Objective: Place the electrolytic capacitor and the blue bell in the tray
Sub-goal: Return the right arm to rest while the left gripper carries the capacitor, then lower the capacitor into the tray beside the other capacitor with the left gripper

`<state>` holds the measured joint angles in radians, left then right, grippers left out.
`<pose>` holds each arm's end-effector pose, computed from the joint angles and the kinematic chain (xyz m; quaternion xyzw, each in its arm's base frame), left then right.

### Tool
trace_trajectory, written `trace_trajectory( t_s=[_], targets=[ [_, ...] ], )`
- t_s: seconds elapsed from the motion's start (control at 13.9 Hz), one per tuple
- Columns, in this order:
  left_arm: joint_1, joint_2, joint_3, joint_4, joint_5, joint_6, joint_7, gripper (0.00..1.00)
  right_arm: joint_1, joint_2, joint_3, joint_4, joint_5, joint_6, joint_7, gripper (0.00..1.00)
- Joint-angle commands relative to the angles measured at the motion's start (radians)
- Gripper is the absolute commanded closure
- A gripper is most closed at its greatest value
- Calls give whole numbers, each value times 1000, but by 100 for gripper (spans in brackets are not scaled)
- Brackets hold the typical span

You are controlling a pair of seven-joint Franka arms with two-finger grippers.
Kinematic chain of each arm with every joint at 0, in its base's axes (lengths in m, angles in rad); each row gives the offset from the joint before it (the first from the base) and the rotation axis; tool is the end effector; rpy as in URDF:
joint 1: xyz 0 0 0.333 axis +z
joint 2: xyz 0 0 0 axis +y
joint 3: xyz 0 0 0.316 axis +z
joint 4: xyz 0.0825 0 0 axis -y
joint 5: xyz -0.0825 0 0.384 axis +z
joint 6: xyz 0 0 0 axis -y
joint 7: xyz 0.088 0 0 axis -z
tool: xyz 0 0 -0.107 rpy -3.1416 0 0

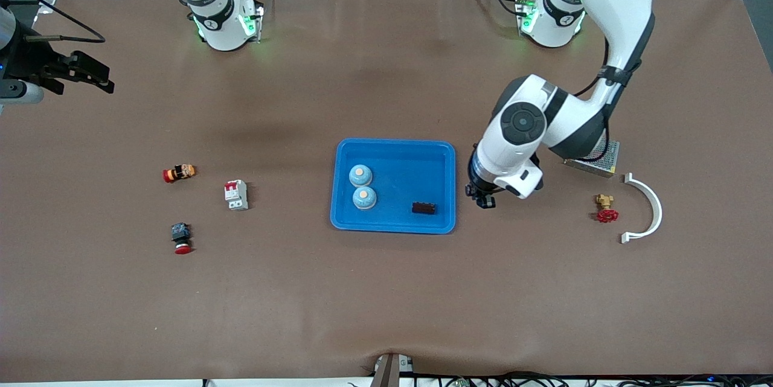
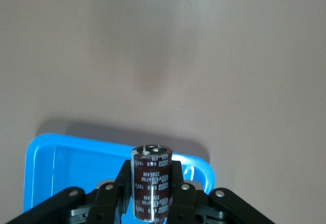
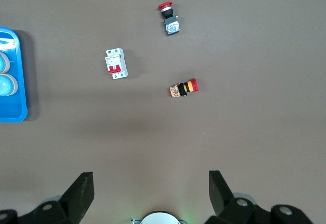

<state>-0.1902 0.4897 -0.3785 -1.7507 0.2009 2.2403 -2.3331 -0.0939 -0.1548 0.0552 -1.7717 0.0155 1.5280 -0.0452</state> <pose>0.5739 -0.3319 0.3119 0.6650 0.7465 -0.0047 0.0209 0.4982 -0.0156 0.6081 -0.9990 -0.0027 0.0444 0.0054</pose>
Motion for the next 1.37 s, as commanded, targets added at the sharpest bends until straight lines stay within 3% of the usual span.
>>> trace_trajectory(
  t_s=[0.0,0.29,1.3],
  targets=[
    [-28,-28,6,-64,35,60,-69,100,-17,-20,12,0,-14,4,-12,0],
    [-61,-1,6,-93,94,125,-147,100,-18,-20,12,1,-14,-5,-12,0],
    [-149,142,12,-7,213,159,-181,100,-21,-12,12,37,-14,-14,-12,0]
  ],
)
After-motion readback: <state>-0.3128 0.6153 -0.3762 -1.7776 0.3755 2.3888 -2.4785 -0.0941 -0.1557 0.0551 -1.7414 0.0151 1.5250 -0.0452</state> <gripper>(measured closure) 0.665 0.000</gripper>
